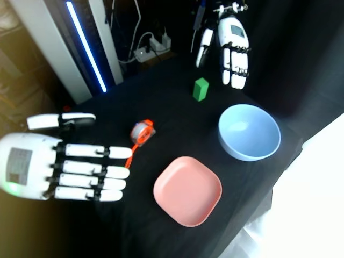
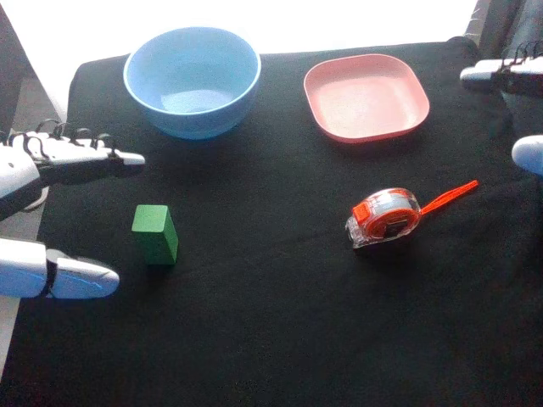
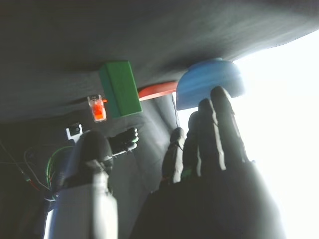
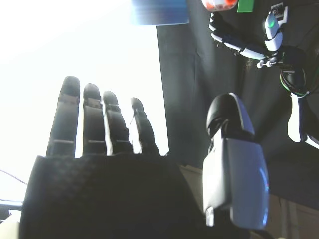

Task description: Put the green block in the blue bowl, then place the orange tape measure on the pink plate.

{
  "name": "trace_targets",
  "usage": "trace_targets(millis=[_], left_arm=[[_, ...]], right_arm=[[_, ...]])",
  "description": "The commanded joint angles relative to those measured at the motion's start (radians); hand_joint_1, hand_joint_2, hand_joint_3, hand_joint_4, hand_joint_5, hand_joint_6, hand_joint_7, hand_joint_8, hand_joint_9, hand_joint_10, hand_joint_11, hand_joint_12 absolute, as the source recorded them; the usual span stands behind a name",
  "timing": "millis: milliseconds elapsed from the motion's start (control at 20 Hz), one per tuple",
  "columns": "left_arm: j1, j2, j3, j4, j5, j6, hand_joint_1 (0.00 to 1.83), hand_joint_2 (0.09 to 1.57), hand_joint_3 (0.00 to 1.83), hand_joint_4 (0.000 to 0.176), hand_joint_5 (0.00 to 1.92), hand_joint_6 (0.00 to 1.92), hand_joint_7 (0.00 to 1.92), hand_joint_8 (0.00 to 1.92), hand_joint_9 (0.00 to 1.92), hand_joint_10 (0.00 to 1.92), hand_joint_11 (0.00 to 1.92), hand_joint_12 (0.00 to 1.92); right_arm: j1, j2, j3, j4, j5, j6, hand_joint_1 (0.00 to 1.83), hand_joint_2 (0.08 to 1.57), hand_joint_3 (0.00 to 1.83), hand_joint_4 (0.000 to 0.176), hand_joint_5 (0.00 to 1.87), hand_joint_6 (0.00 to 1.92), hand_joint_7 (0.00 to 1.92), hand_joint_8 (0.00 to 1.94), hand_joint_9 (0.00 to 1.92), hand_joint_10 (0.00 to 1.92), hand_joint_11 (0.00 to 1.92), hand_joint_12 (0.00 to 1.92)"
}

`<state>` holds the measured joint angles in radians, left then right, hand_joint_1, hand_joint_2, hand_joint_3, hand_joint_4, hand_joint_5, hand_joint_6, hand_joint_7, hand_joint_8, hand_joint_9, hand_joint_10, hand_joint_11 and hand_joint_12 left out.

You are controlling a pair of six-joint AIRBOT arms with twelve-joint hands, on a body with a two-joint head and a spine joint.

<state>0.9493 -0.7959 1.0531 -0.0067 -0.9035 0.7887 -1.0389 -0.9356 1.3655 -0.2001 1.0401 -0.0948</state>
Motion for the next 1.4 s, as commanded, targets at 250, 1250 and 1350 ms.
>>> trace_targets(millis=[250,1250,1350], left_arm=[[-0.087,-0.047,0.043,0.016,-0.049,0.005,0.69,0.80,0.00,0.142,0.21,0.00,0.16,0.00,0.04,0.00,0.00,0.03],[-0.207,-0.126,0.096,0.095,0.074,0.024,0.84,1.00,0.00,0.000,0.62,0.00,0.78,0.00,0.77,0.01,0.13,1.12],[-0.208,-0.125,0.099,0.095,0.077,0.025,0.85,1.03,0.00,0.014,0.63,0.00,0.82,0.01,0.78,0.01,0.05,1.26]], right_arm=[[0.015,-0.001,0.005,0.047,0.103,0.008,0.29,1.28,0.00,0.103,0.30,0.00,0.24,0.00,0.13,0.00,0.00,0.52],[0.015,-0.004,0.001,0.048,0.103,0.008,0.41,1.27,0.00,0.065,0.38,0.00,0.30,0.00,0.21,0.00,0.00,0.64],[0.015,-0.004,0.001,0.048,0.103,0.008,0.42,1.28,0.00,0.063,0.37,0.00,0.30,0.00,0.23,0.01,0.00,0.67]])
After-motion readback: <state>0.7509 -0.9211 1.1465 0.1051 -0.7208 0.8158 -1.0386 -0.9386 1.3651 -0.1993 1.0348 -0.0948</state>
